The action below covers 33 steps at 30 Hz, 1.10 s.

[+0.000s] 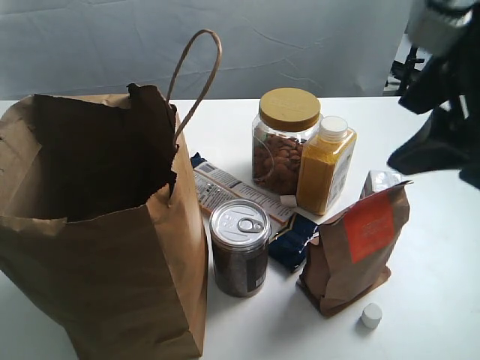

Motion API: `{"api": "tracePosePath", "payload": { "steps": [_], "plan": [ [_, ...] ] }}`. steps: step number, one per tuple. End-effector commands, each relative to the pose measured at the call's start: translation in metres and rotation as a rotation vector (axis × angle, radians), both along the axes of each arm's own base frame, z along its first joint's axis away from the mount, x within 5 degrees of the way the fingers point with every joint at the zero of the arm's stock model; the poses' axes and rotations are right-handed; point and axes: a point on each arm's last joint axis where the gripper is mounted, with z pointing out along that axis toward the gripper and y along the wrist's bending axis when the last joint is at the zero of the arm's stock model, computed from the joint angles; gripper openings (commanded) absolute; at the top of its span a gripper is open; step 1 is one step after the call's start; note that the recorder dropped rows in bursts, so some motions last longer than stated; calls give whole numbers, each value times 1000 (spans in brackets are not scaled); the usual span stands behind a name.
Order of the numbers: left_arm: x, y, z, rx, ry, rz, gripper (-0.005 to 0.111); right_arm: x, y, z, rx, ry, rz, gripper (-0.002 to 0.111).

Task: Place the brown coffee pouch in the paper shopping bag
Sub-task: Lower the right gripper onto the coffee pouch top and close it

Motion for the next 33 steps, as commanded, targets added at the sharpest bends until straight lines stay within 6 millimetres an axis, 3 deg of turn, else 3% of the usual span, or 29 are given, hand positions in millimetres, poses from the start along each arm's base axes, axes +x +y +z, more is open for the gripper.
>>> {"api": "tracePosePath", "payload": {
  "steps": [1, 6, 24, 27, 33],
  "plan": [
    [0, 0, -1, 2, -3, 4, 0, 15, 22, -28, -169, 7, 49, 73],
    [0, 0, -1, 2, -3, 4, 0, 24, 38, -53, -238, 58, 116, 73],
    [0, 0, -1, 2, -3, 4, 0, 55, 65, -132, -416, 241, 138, 70],
    [0, 0, -1, 2, -3, 4, 0, 57, 69, -142, -412, 276, 134, 64],
    [0, 0, -1, 2, -3, 4, 0, 60, 72, -158, -446, 326, 96, 32]
  ]
}}
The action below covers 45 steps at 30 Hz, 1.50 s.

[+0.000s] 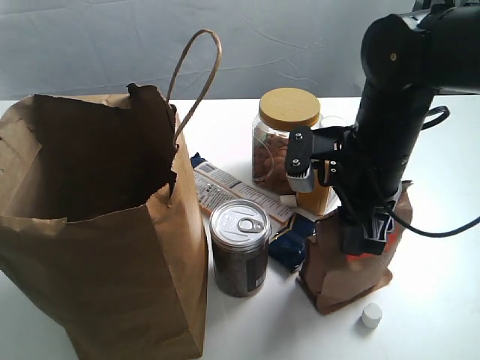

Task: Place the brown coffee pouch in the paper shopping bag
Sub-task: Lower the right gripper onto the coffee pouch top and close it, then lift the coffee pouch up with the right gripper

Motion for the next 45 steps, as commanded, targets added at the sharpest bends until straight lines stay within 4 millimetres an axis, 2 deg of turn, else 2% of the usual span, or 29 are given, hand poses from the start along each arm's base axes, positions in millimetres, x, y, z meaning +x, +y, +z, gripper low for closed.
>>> {"api": "tracePosePath", "payload": {
  "steps": [1, 6, 9, 12, 19, 24, 32, 40, 45],
  "plan": [
    [0, 0, -1, 2, -3, 4, 0, 2, 3, -9, -21, 20, -33, 25],
    [0, 0, -1, 2, -3, 4, 0, 1, 3, -7, -23, 16, -40, 0],
    [0, 0, -1, 2, -3, 4, 0, 1, 0, 0, -23, -13, -72, 0],
    [0, 0, -1, 2, -3, 4, 0, -3, -4, 17, 10, -51, -102, 0],
    [0, 0, -1, 2, -3, 4, 0, -24, -25, 81, 151, -195, -180, 0],
    [0, 0, -1, 2, -3, 4, 0, -44, -37, 127, 375, -303, -250, 0],
    [0, 0, -1, 2, -3, 4, 0, -77, -65, 206, 839, -558, -389, 0],
    [0, 0, -1, 2, -3, 4, 0, -105, -79, 249, 1197, -597, -407, 0],
    [0, 0, -1, 2, -3, 4, 0, -112, -70, 260, 1363, -534, -344, 0]
  ]
}}
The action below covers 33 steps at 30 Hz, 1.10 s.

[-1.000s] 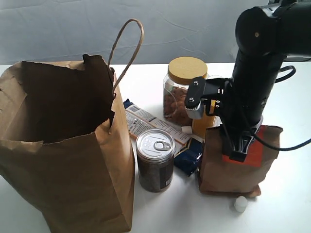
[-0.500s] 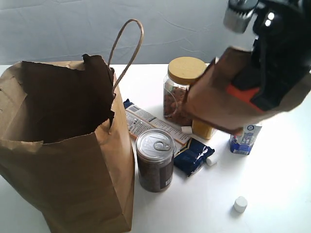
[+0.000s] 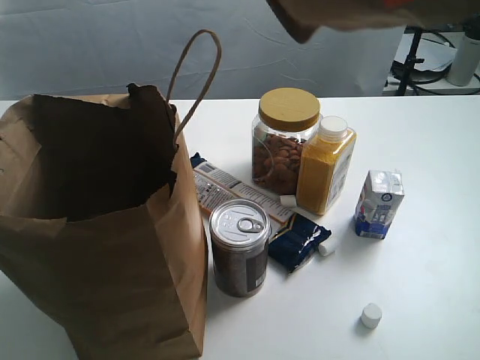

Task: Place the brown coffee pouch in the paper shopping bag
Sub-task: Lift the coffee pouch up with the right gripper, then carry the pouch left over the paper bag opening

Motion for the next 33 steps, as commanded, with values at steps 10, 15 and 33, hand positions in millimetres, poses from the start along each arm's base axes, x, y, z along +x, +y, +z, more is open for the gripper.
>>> {"api": "tracePosePath", "payload": {
  "steps": [10, 15, 33],
  "plan": [
    [0, 0, -1, 2, -3, 4, 0, 1, 32, 18, 315, -63, 240, 0],
    [0, 0, -1, 2, -3, 4, 0, 10, 57, 5, 314, -33, 312, 0],
    [0, 0, -1, 2, -3, 4, 0, 17, 184, -96, -96, 115, 479, 0]
  ]
}}
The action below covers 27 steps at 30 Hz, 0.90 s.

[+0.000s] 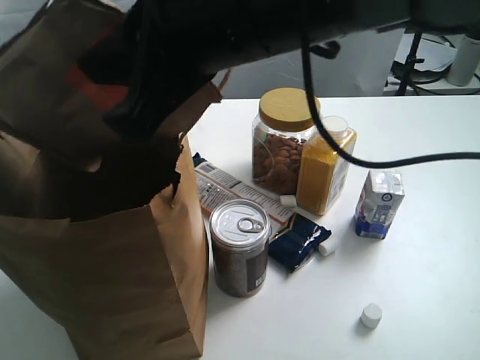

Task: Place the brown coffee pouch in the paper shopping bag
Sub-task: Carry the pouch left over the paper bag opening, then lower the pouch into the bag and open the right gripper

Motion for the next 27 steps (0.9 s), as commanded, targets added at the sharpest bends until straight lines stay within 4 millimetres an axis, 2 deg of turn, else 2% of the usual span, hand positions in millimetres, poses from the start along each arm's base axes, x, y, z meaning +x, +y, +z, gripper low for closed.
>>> {"api": "tracePosePath", "payload": {
  "steps": [1, 5, 7, 8, 13, 15, 17, 20, 26, 27],
  "plan": [
    [0, 0, -1, 2, -3, 4, 0, 6, 11, -10, -12, 13, -18, 0],
    [0, 0, -1, 2, -3, 4, 0, 8, 13, -14, -23, 10, -19, 1],
    [0, 0, -1, 2, -3, 4, 0, 8, 13, -14, -24, 7, -17, 8],
    [0, 0, -1, 2, -3, 4, 0, 8, 13, -14, -24, 7, -17, 13],
    [0, 0, -1, 2, -3, 4, 0, 8, 13, -14, -23, 7, -17, 55],
    [0, 0, -1, 2, -3, 4, 0, 8, 13, -13, -19, 5, -20, 61],
    [0, 0, -1, 2, -3, 4, 0, 7, 11, -8, 0, 6, -27, 60],
    [0, 0, -1, 2, -3, 4, 0, 4, 3, 7, 50, -17, -47, 50],
    [0, 0, -1, 2, -3, 4, 0, -11, -27, 52, 185, -84, -78, 4],
    [0, 0, -1, 2, -3, 4, 0, -14, -34, 60, 201, -105, -79, 0]
  ]
}}
